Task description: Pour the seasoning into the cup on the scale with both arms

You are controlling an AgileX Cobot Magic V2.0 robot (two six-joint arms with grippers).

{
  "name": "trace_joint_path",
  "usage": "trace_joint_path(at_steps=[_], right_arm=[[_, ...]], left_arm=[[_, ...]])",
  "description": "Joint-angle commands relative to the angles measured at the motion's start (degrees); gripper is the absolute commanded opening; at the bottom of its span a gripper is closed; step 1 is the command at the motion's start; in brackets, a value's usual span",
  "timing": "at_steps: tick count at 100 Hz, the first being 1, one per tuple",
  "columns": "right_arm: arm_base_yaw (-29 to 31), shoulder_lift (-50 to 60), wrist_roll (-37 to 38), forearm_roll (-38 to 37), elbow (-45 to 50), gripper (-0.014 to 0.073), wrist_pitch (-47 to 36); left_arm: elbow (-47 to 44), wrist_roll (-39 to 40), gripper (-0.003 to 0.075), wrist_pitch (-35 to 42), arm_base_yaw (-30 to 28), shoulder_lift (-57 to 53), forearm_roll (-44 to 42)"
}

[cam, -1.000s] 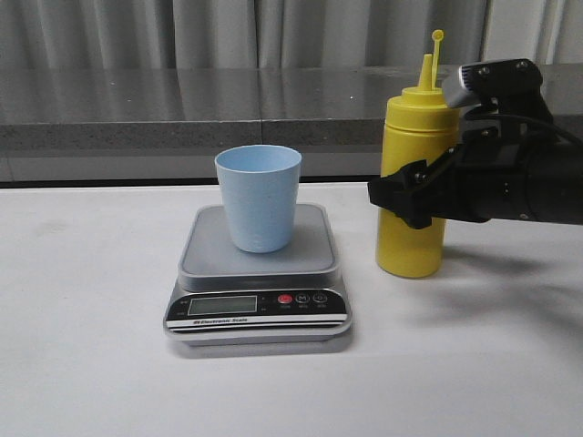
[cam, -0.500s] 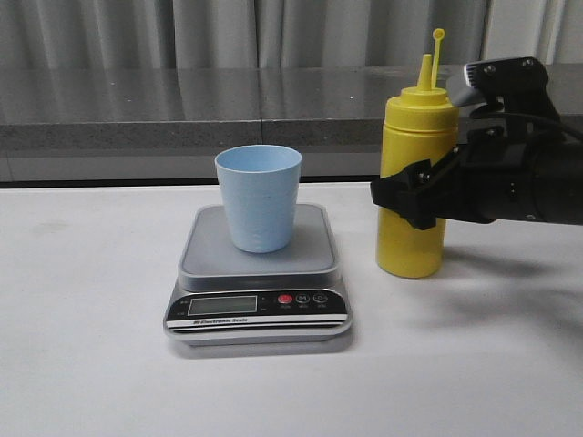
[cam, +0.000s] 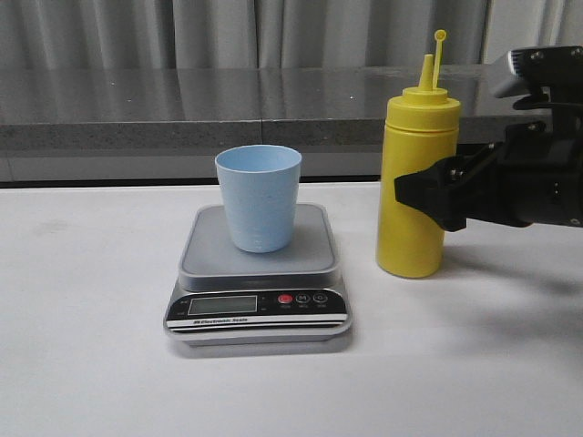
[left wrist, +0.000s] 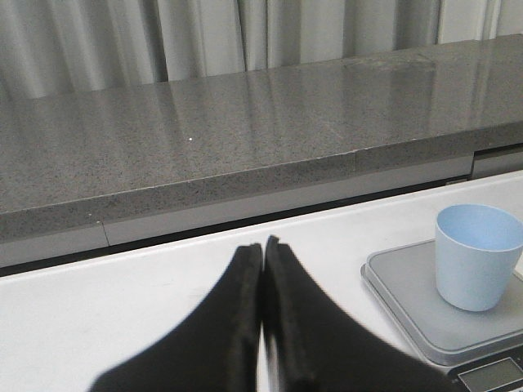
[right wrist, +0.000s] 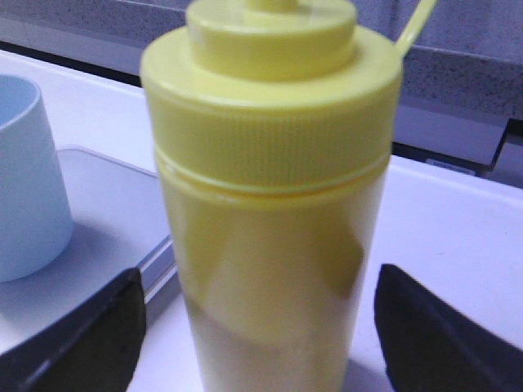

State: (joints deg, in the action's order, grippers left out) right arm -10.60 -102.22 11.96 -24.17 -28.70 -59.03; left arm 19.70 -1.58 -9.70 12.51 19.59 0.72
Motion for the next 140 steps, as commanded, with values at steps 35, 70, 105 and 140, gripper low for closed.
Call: trace_joint_path(at_steps=[35, 70, 105, 140], right_arm=[[0.33, 10.53, -0.5, 4.34, 7.74, 0.0576, -5.0], [0.33, 29.71, -0.5, 10.72, 10.15, 0.0571, 13.47], [0.33, 55.28, -0.5, 13.17, 10.15, 0.0526, 37.55], [0.33, 75.43, -0.5, 13.17, 10.15, 0.0165, 57.66]], left_arm=[[1.36, 0.25, -0.0018, 4.88, -0.17, 0.31, 0.07], [1.36, 0.25, -0.0018, 4.88, -0.17, 0.31, 0.07], [1.36, 0.25, -0.0018, 4.88, -0.17, 0.31, 0.07], [1.36, 0.25, -0.0018, 4.88, -0.17, 0.31, 0.07]])
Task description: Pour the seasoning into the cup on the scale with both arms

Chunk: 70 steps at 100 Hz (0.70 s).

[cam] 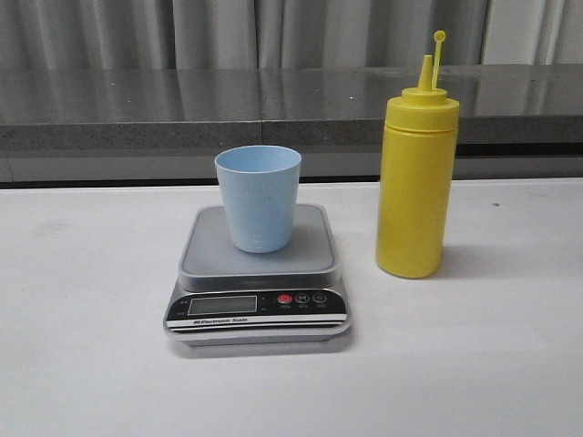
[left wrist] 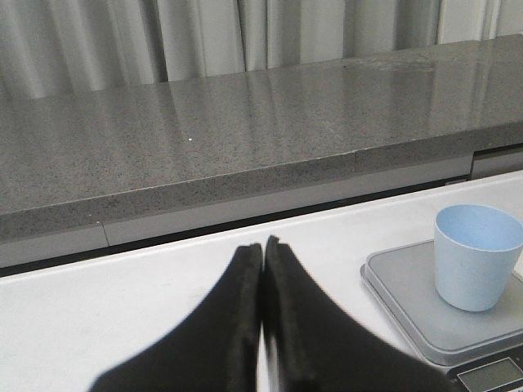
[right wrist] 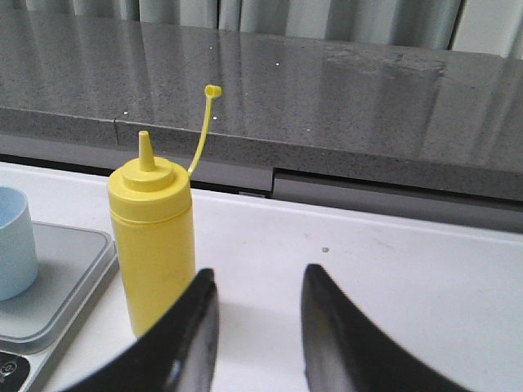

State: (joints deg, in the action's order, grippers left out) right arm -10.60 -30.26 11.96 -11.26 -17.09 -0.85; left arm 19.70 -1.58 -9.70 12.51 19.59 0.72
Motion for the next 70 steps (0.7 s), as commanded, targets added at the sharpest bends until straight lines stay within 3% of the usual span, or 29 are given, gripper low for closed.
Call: trace_joint_path(at_steps=[1, 38, 70], right_arm=[[0.33, 4.1, -0.5, 0.27, -1.46, 0.0151, -0.32], [0.33, 12.4, -0.5, 0.27, -1.46, -0.0118, 6.3], [0.33, 12.4, -0.5, 0.27, -1.46, -0.012, 8.25]], left_arm=[[1.36, 0.25, -0.0018, 4.88, -0.17, 0.31, 0.07], [1.36, 0.25, -0.0018, 4.88, -0.17, 0.31, 0.07], [1.36, 0.25, -0.0018, 4.88, -0.17, 0.31, 0.07]])
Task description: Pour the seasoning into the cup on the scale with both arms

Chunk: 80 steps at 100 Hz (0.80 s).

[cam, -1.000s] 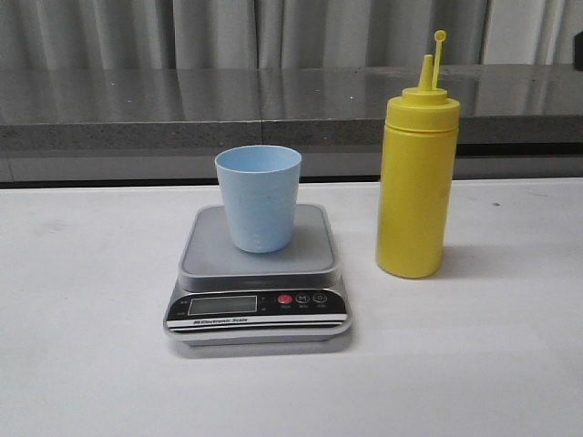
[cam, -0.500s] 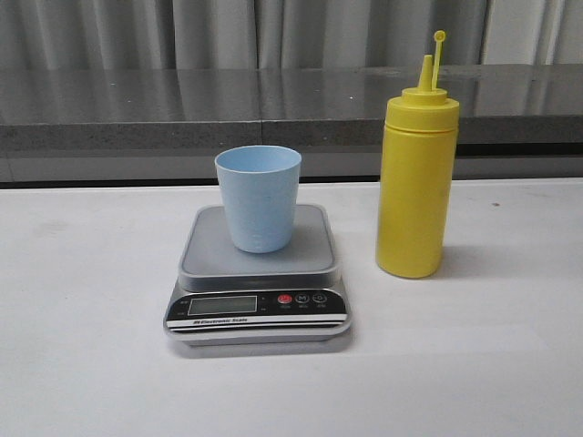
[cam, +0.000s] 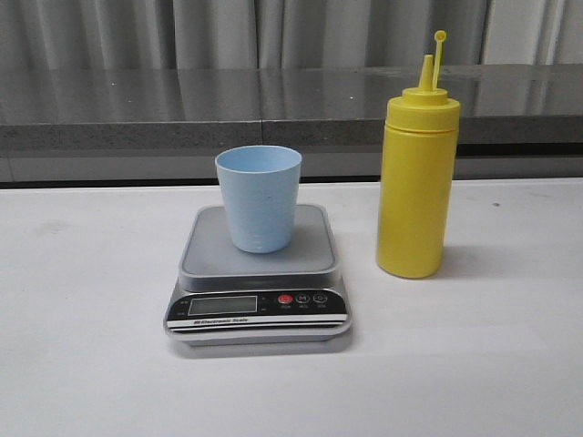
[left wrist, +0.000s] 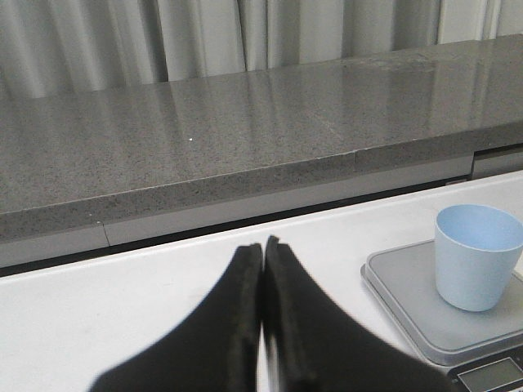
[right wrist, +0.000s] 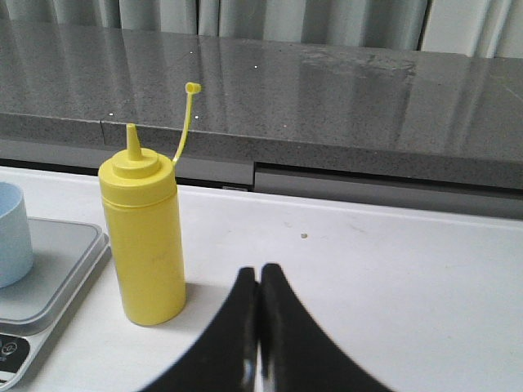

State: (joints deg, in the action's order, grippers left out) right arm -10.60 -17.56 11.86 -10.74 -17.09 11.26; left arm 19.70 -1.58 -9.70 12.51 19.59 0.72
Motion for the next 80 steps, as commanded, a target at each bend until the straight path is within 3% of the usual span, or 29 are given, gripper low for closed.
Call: trace_joint_path(at_steps=[1, 39, 55, 80], right_arm=[[0.33, -0.31, -0.4, -0.25, -1.46, -0.012, -3.86], [0.33, -0.31, -0.4, -0.52, -1.46, -0.012, -3.87], [0.33, -0.03, -0.57, -4.42, -0.79, -0.012, -3.79], [0.92, 6.42, -7.77, -0.07, 3.87, -0.012, -3.9]], left_arm=[[1.36, 0.25, -0.0018, 4.88, -0.17, 0.31, 0.07], [1.36, 0.25, -0.0018, 4.88, -0.17, 0.31, 0.07], [1.36, 0.25, -0.0018, 4.88, -0.17, 0.31, 0.07], [1.36, 0.25, -0.0018, 4.88, -0.17, 0.31, 0.07]])
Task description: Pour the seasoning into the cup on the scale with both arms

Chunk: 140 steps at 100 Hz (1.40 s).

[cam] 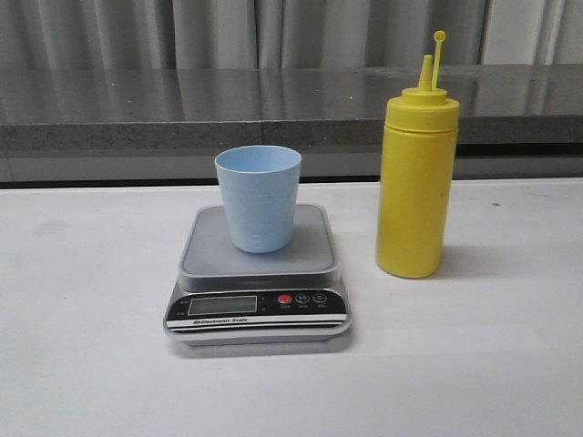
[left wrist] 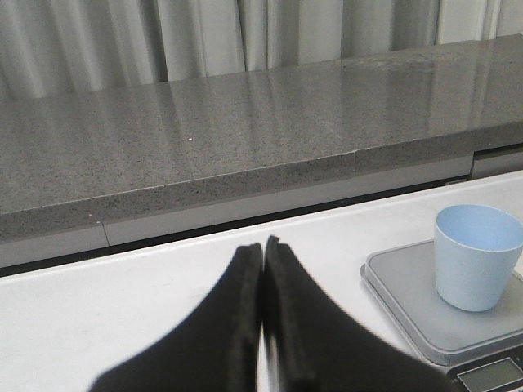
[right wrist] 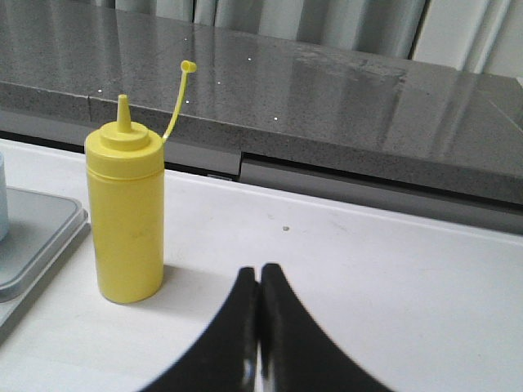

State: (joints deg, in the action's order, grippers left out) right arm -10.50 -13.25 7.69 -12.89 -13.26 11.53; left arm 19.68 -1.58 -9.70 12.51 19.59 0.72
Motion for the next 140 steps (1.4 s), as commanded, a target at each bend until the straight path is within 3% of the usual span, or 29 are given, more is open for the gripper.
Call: trace_joint_path(at_steps=[1, 13, 35, 72, 140], right_arm=[[0.9, 2.4, -4.12, 2.38, 0.4, -0.012, -4.23], [2.6, 7.14, -7.69, 6.74, 3.18, -0.012, -4.29], [6.86, 14.87, -7.69, 9.01, 7.92, -0.012, -4.29], [8.18, 14.73, -7.69, 9.43, 14.88, -0.012, -9.15], [8.18, 14.73, -7.69, 9.37, 14.88, -0.012, -9.52]], left_arm=[[1.38, 0.25, -0.0018, 4.88, -0.17, 0.31, 0.07], [1.38, 0.25, -0.0018, 4.88, -0.17, 0.31, 0.07], [1.38, 0.25, -0.0018, 4.88, -0.17, 0.31, 0.07], [1.38, 0.25, -0.0018, 4.88, -0.17, 0.31, 0.07], [1.38, 0.25, -0.0018, 4.88, -0.17, 0.31, 0.07]])
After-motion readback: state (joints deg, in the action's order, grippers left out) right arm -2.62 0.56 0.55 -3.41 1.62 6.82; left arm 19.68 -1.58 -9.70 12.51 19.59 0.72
